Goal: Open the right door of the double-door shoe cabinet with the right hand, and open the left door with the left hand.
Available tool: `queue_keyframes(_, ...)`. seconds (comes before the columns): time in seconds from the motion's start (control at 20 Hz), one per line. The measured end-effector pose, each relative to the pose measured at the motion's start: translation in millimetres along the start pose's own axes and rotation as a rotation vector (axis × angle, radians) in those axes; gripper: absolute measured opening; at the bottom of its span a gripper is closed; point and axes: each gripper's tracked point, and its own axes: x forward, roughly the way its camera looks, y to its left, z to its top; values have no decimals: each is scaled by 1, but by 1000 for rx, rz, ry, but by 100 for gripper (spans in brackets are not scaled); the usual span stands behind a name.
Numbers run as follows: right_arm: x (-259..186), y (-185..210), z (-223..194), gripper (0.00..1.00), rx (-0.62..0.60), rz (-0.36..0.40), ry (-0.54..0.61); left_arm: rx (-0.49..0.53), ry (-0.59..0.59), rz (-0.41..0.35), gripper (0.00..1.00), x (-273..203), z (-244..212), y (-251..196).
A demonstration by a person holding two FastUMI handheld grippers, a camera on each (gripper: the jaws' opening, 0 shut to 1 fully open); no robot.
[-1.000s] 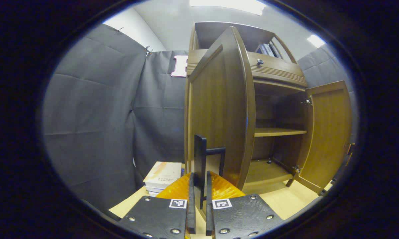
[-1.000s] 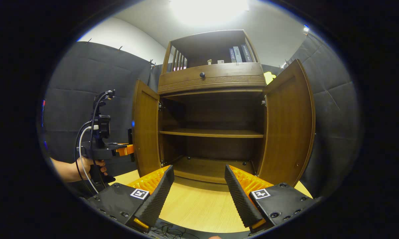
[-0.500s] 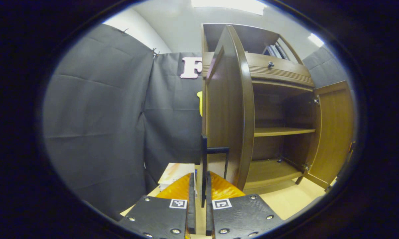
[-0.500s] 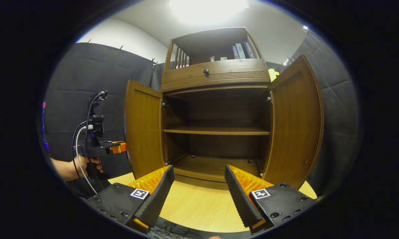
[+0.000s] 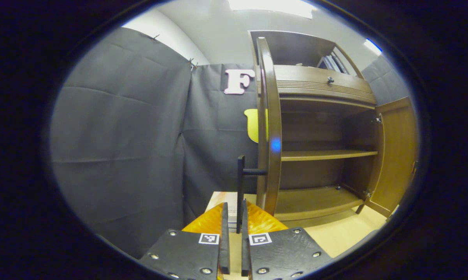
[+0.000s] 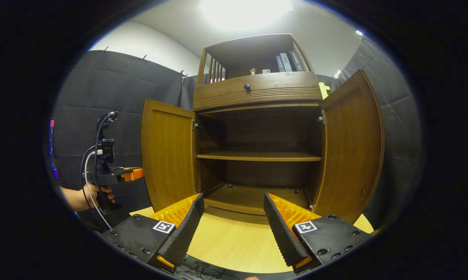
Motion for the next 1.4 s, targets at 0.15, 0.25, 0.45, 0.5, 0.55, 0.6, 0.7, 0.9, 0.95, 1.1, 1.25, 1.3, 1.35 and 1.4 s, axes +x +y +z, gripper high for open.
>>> queue_keyframes(0.15,-4,1,6,94,-6,-7,-21,-10,-11,10,14,-10,10,17)
queue_keyframes(0.25,-6,1,11,94,-8,-12,-30,-10,-19,7,14,-22,17,19)
queue_keyframes(0.45,-16,-6,19,94,-36,-52,-46,-1,-48,-41,14,-53,35,5)
queue_keyframes(0.5,-19,-8,21,94,-37,-60,-51,5,-52,-52,14,-61,41,2)
queue_keyframes(0.55,-21,-10,22,94,-36,-67,-55,10,-57,-65,14,-70,46,-2)
queue_keyframes(0.6,-25,-12,23,94,-34,-78,-60,10,-58,-76,14,-78,49,-10)
queue_keyframes(0.7,-32,-17,27,96,-29,-96,-70,-2,-55,-98,14,-93,53,-23)
queue_keyframes(0.9,-49,-25,29,94,-18,-123,-82,0,-65,-131,14,-122,59,-40)
queue_keyframes(0.95,-52,-27,29,96,-17,-129,-84,3,-65,-138,14,-130,58,-43)
queue_keyframes(1.1,-63,-32,30,96,-19,-143,-90,16,-55,-152,13,-152,53,-54)
queue_keyframes(1.25,-73,-38,29,94,-24,-157,-92,36,-44,-149,13,-169,45,-59)
queue_keyframes(1.3,-76,-41,30,94,-22,-161,-92,36,-40,-145,13,-175,40,-59)
queue_keyframes(1.35,-78,-42,31,95,-18,-165,-91,32,-36,-142,13,-181,38,-60)
queue_keyframes(1.4,-81,-43,31,96,-13,-167,-94,26,-33,-140,13,-186,36,-61)
